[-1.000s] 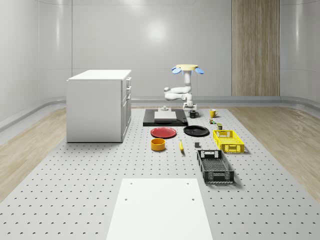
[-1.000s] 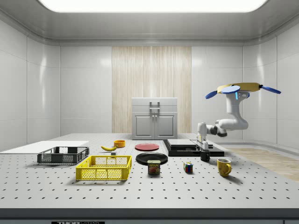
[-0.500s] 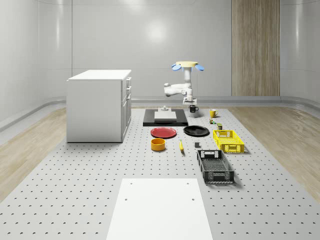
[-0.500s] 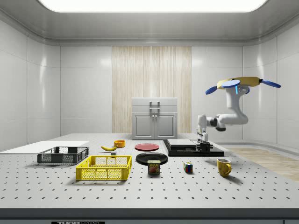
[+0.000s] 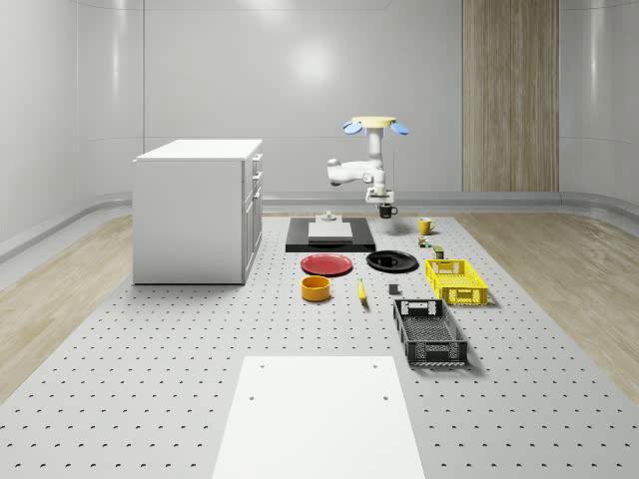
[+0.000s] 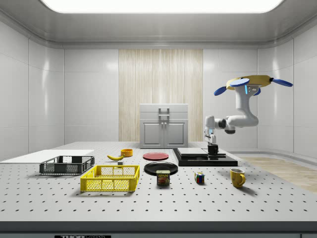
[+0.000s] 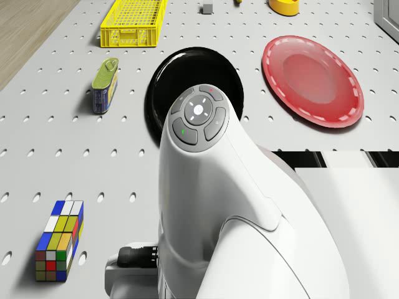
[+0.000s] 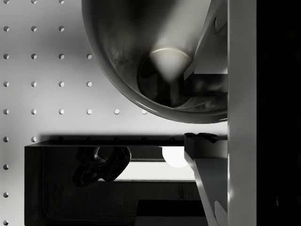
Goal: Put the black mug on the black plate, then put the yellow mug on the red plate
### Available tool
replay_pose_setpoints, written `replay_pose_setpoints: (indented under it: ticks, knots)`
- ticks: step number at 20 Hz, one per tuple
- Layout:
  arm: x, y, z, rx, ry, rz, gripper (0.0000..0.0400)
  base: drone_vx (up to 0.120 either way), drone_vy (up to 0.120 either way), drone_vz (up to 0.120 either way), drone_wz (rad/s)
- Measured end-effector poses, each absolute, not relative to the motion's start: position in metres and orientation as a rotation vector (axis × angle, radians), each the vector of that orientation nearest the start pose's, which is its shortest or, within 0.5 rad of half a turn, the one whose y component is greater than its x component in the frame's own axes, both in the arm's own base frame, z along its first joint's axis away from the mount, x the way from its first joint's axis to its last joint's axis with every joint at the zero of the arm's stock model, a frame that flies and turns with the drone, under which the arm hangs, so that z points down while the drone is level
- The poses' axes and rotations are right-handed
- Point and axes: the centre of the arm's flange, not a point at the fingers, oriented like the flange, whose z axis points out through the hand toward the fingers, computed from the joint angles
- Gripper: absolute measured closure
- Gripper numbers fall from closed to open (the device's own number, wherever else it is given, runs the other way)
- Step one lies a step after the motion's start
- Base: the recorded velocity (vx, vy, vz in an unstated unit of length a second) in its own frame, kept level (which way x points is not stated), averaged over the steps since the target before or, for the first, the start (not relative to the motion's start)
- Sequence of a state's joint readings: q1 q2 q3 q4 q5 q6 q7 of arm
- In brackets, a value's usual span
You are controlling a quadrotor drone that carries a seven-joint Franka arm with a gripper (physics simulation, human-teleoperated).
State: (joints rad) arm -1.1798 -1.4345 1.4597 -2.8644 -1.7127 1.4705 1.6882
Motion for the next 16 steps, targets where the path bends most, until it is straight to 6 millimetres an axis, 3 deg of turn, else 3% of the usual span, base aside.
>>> replay_pose_setpoints:
  ticks: [16]
  knots:
    - [0.3127, 0.0000, 0.4647, 0.001, -0.002, 0.785, 0.0290, 0.120, 0.000, 0.000, 0.000]
